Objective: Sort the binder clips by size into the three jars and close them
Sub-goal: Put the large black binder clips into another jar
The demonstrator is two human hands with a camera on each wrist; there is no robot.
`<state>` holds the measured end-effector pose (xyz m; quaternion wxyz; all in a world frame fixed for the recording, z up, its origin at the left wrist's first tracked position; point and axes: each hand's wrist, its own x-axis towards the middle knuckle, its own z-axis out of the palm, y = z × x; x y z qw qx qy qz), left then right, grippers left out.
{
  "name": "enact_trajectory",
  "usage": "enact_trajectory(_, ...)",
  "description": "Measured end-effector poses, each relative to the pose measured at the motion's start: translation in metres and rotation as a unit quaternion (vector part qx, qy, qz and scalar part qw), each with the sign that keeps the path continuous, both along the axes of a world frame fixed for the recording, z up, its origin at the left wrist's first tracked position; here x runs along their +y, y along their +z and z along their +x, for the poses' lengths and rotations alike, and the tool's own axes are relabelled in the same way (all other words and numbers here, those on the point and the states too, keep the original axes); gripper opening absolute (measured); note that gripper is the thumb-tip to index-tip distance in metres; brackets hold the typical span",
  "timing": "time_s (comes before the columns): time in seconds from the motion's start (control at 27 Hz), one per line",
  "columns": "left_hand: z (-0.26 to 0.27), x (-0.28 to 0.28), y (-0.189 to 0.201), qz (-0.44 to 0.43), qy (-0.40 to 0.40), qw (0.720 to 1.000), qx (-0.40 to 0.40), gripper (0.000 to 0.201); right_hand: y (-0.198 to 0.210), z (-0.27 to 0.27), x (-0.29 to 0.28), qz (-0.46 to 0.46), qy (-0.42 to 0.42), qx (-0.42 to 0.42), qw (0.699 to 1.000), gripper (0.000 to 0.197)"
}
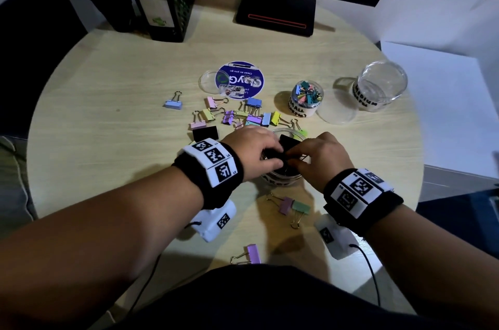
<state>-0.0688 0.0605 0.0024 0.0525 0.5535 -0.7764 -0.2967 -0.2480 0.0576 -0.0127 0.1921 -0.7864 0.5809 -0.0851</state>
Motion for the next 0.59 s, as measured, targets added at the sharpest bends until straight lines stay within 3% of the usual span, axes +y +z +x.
enact_trajectory(0.11,0.018,0.001,0.006,-0.010,0.126,0.990,0.066,0.044,0.002,0.000,0.003,-0.022,0.000,0.014,1.000,0.041)
enact_trajectory(0.26,0.075,-0.017,-0.004,-0.032,0.219,0.972,-0.072,0.053,0.009,0.006,0.003,0.038,0.042,0.041,0.998,0.099)
enact_trajectory(0.33,0.099,-0.022,-0.015,-0.004,0.253,0.958,-0.136,0.060,0.006,0.011,0.002,0.056,0.067,0.079,0.993,0.111)
enact_trajectory(0.45,0.112,-0.019,-0.030,0.040,0.215,0.958,-0.186,0.067,0.008,0.015,-0.003,0.060,0.062,0.115,0.990,0.119)
enact_trajectory(0.59,0.107,-0.019,-0.038,0.021,0.154,0.970,-0.189,0.060,0.015,0.017,-0.010,0.069,0.061,0.146,0.985,0.126)
